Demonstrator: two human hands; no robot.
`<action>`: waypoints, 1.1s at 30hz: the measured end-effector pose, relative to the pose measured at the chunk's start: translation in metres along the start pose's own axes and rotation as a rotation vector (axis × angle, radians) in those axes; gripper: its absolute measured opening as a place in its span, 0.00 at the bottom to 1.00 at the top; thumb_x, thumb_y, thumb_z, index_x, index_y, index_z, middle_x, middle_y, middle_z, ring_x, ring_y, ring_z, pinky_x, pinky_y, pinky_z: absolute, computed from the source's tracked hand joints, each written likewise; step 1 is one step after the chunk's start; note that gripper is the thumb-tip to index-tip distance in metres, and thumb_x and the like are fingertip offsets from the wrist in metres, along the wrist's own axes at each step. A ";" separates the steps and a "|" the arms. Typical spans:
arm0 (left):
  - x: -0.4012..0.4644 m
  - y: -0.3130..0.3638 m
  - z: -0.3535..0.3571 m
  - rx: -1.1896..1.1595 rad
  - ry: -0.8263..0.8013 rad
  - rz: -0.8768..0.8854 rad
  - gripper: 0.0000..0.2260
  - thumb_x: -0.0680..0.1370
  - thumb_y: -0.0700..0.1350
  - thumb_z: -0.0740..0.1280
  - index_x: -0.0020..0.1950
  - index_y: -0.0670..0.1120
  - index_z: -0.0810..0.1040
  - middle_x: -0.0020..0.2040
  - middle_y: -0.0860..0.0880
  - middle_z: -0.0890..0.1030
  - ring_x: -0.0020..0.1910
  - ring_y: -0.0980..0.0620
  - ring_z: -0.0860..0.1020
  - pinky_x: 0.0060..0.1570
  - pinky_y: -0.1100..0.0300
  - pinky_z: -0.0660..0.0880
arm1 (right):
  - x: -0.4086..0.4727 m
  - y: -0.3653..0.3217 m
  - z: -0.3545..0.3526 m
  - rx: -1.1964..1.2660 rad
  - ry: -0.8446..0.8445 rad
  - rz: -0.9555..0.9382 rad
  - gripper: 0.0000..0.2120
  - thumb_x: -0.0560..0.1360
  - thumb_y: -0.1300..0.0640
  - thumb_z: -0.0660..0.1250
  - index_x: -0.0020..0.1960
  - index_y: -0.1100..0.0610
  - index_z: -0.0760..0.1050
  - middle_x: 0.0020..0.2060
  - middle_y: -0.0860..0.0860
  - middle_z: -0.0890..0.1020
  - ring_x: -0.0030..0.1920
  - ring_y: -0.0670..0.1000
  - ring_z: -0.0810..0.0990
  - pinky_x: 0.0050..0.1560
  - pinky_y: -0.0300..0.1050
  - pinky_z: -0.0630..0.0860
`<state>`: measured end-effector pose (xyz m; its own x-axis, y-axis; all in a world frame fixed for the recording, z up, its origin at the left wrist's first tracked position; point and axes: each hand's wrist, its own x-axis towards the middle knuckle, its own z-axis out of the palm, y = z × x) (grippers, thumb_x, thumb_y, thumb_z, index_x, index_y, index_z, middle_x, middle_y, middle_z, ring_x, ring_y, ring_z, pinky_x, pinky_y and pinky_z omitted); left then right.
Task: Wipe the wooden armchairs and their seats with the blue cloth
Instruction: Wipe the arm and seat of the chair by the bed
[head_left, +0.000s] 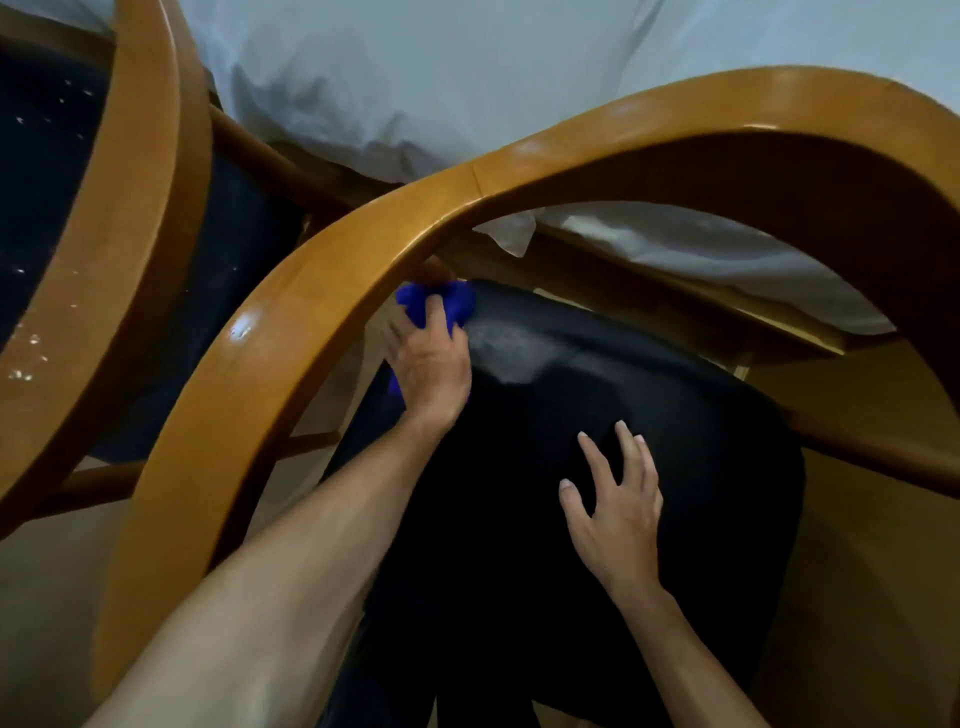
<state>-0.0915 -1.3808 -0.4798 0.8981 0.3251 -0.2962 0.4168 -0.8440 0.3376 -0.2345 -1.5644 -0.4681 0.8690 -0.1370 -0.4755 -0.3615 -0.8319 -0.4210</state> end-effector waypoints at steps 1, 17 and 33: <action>-0.004 -0.005 -0.001 0.042 -0.011 0.005 0.18 0.80 0.48 0.60 0.70 0.48 0.66 0.67 0.36 0.65 0.64 0.36 0.66 0.66 0.43 0.63 | 0.000 0.001 -0.001 0.007 -0.008 -0.011 0.25 0.77 0.49 0.64 0.72 0.47 0.65 0.77 0.48 0.51 0.76 0.49 0.43 0.73 0.57 0.50; -0.199 -0.061 -0.079 0.313 -0.718 0.176 0.22 0.79 0.47 0.61 0.73 0.52 0.62 0.65 0.44 0.65 0.63 0.44 0.67 0.62 0.51 0.68 | -0.066 -0.060 -0.072 -0.099 -0.380 -0.246 0.29 0.77 0.56 0.61 0.76 0.48 0.58 0.77 0.47 0.50 0.77 0.49 0.45 0.75 0.47 0.46; -0.206 -0.035 -0.307 -0.016 -0.508 0.469 0.25 0.73 0.44 0.68 0.66 0.45 0.62 0.57 0.46 0.73 0.56 0.48 0.74 0.54 0.59 0.71 | -0.152 -0.238 -0.181 -0.239 -0.438 -0.637 0.45 0.69 0.55 0.68 0.77 0.47 0.45 0.57 0.46 0.77 0.54 0.46 0.75 0.60 0.43 0.71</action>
<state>-0.2477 -1.2871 -0.1567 0.8084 -0.3161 -0.4966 0.0065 -0.8388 0.5444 -0.2197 -1.4430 -0.1562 0.6544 0.5842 -0.4801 0.2840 -0.7783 -0.5599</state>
